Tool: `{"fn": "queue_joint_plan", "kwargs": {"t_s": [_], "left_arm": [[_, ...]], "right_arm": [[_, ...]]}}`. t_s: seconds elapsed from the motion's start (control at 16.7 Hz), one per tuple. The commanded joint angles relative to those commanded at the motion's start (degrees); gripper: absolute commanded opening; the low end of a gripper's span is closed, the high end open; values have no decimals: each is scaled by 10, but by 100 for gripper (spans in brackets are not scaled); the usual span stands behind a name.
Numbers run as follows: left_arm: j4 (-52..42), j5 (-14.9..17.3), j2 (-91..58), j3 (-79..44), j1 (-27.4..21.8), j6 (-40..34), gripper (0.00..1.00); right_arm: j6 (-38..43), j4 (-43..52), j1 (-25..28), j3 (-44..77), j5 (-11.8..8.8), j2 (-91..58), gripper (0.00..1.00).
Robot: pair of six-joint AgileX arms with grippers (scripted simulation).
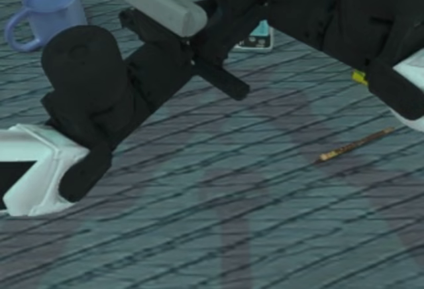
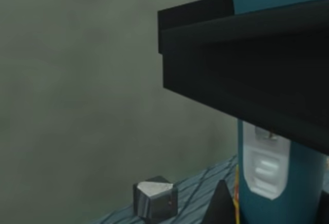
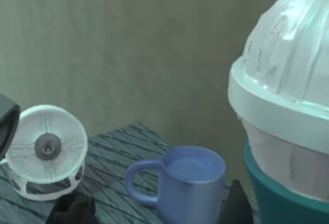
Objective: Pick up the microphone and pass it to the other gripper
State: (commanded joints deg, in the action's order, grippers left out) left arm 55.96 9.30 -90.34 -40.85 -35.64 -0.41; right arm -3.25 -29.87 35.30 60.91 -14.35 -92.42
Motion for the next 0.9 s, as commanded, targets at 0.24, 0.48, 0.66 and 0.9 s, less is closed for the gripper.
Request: {"fn": "queue_joint_plan", "kwargs": {"t_s": [0.24,0.48,0.66,0.9], "left_arm": [[0,0,0,0,0,0,30],[0,0,0,0,0,0,60],[0,0,0,0,0,0,83],[0,0,0,0,0,0,100]], "right_arm": [[0,0,0,0,0,0,0],[0,0,0,0,0,0,0],[0,0,0,0,0,0,0],[0,0,0,0,0,0,0]]}}
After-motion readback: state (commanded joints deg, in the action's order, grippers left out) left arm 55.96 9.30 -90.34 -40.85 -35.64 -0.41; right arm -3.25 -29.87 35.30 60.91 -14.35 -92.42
